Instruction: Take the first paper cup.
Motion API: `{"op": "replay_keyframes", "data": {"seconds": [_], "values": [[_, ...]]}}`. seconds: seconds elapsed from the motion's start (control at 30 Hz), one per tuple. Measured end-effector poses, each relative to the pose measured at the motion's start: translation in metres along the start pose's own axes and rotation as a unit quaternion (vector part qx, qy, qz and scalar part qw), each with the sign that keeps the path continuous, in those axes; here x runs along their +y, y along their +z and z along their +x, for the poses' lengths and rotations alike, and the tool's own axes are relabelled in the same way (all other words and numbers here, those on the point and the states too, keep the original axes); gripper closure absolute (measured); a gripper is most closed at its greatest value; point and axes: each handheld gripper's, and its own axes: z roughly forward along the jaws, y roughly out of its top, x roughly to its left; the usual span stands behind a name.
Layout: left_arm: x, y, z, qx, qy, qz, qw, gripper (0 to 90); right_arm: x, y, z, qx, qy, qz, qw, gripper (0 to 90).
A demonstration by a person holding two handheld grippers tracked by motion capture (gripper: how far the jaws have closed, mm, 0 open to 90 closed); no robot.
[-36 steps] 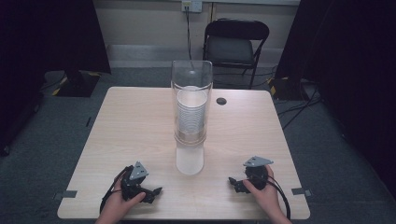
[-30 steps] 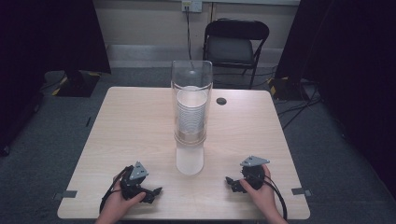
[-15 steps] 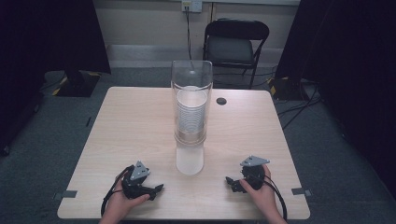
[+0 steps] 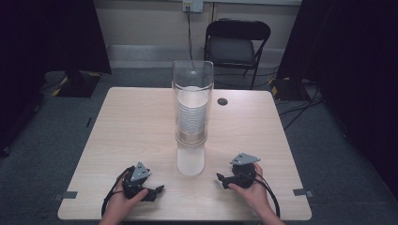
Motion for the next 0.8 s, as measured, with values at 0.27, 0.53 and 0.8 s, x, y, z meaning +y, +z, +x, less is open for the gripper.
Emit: {"op": "replay_keyframes", "data": {"seconds": [0.27,0.53,0.8], "values": [[0.0,0.0,0.0,0.0,0.0,0.0,1.0,14.3,0.028,0.005,0.007,0.033,0.017,-0.026,0.999,14.3],[0.0,0.0,0.0,0.0,0.0,0.0,1.0,14.2,0.061,0.005,0.015,0.045,0.006,-0.048,0.9978,14.3],[0.0,0.0,0.0,0.0,0.0,0.0,1.0,14.2,0.077,0.009,0.022,0.056,0.003,-0.057,0.9968,14.8]]}}
